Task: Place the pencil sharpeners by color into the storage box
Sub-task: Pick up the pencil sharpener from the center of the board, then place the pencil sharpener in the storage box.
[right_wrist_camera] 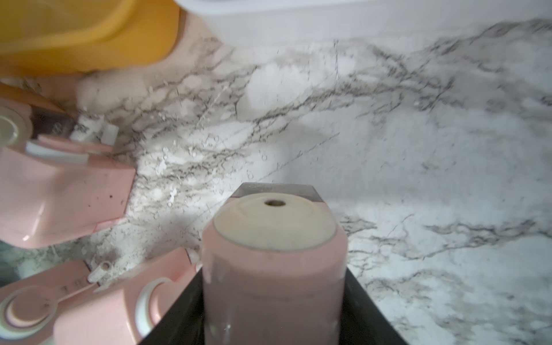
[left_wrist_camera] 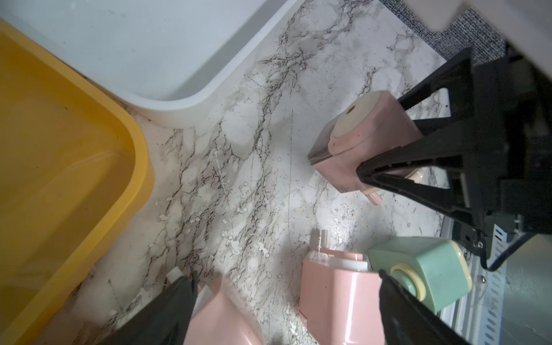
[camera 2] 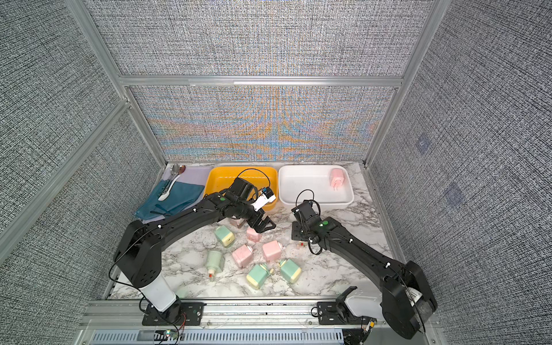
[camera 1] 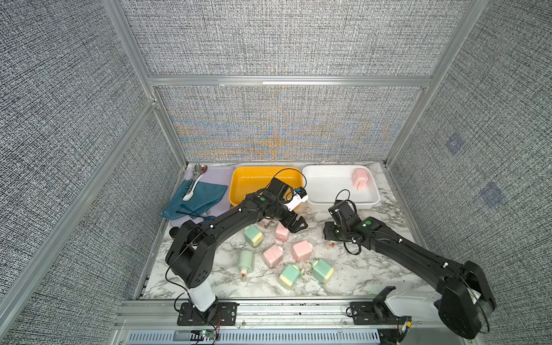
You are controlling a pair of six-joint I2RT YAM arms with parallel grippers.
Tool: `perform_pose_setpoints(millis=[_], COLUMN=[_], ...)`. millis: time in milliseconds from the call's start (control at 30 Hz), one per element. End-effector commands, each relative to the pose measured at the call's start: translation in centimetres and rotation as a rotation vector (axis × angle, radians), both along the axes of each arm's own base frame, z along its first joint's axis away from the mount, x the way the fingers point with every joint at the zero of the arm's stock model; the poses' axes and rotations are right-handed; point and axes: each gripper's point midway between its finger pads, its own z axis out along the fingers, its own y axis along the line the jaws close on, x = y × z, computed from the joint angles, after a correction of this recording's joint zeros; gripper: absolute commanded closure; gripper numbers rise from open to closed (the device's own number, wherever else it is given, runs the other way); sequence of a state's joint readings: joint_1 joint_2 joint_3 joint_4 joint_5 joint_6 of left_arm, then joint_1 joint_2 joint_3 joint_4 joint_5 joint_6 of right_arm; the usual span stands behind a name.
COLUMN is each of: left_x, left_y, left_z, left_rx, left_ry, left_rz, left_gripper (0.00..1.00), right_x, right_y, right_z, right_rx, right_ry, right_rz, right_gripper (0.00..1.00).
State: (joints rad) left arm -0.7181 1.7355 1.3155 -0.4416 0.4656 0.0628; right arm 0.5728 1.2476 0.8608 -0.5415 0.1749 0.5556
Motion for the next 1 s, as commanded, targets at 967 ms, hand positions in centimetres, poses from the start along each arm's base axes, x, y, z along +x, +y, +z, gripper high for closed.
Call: perform_pose_setpoints(millis=[967], left_x=[15.7], left_y=[-1.1], left_z=[-1.7], left_rx=[0.125], left_ry=[-0.013], left_rz=[0.754], left_gripper=[0.01], right_x=[14.9], right_y=[-9.0], right_z=[12.8], right_rx=[-0.142], right_ry=[-0.46], right_rz=[0.09], right_gripper=[1.0])
